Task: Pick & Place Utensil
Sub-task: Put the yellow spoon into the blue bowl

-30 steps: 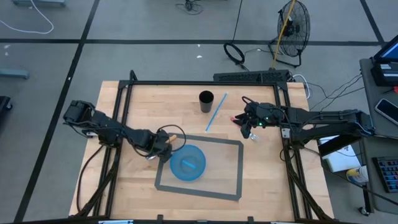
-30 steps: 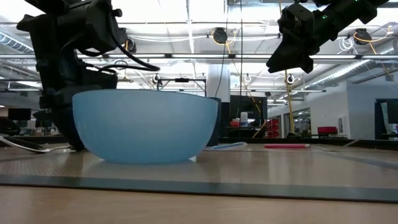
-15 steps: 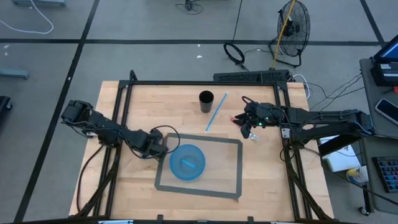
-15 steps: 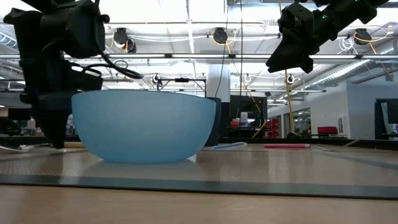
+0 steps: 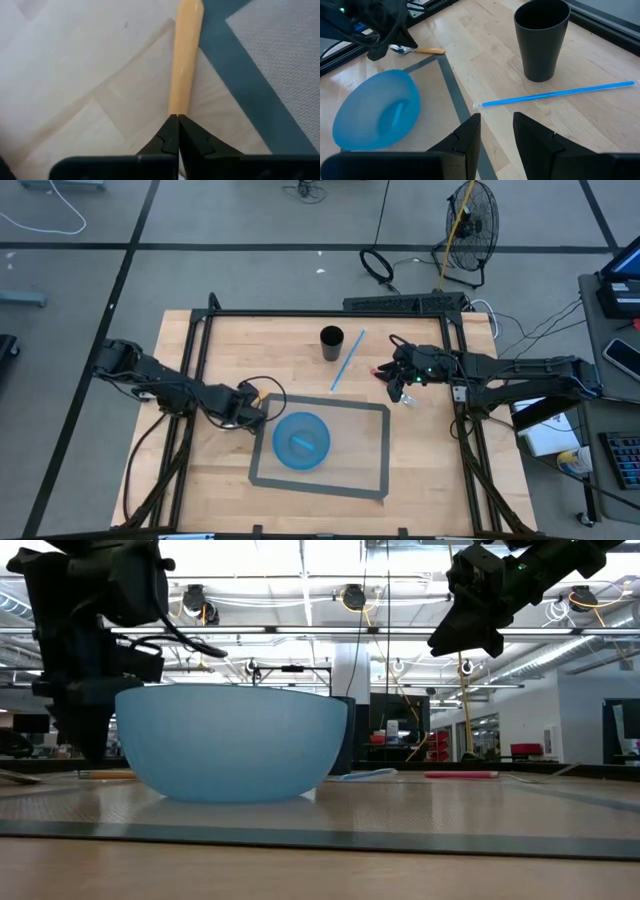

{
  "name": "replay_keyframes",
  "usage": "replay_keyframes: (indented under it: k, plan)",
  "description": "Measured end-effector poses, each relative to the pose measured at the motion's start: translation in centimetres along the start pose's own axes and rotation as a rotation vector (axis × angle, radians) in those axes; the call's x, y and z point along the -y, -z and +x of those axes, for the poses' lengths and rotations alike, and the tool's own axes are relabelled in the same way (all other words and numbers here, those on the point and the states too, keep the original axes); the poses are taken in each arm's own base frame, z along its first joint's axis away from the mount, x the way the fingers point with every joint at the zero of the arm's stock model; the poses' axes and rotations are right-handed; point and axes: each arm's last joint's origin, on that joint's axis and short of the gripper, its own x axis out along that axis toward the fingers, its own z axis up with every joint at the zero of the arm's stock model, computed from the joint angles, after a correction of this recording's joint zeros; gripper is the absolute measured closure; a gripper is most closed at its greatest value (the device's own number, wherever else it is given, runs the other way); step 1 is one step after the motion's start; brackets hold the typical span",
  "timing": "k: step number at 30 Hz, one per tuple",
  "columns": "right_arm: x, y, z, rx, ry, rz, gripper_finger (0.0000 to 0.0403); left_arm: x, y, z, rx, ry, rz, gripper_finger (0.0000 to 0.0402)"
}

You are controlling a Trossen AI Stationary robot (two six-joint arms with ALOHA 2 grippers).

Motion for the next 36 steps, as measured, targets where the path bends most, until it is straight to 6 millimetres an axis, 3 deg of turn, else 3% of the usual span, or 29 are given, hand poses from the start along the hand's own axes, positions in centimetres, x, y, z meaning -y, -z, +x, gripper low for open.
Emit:
replay_keyframes:
  k: [9,13,17,22,36]
  plan:
    - [0.0,0.0,0.0,0.0,0.001,-0.002,0.0291,-0.8,-0.6,1.8,-0.125,0.091,-0.049,0.0256]
    - [0.0,0.0,0.0,-0.001,0.001,-0.005,0.0291,-1.4,-0.8,2.6,-0.159,0.121,-0.075,0.0227]
    - [0.0,0.0,0.0,0.0,0.0,-0.004,0.0291,-1.7,-1.0,2.9,-0.165,0.122,-0.07,0.0253]
    - [0.0,0.0,0.0,0.0,0.0,-0.003,0.0291,-1.7,-1.2,3.0,-0.155,0.133,-0.009,0.0367]
    - [0.0,0.0,0.0,0.0,0.0,-0.002,0.0291,-1.6,-0.8,2.8,-0.126,0.093,-0.019,0.0371]
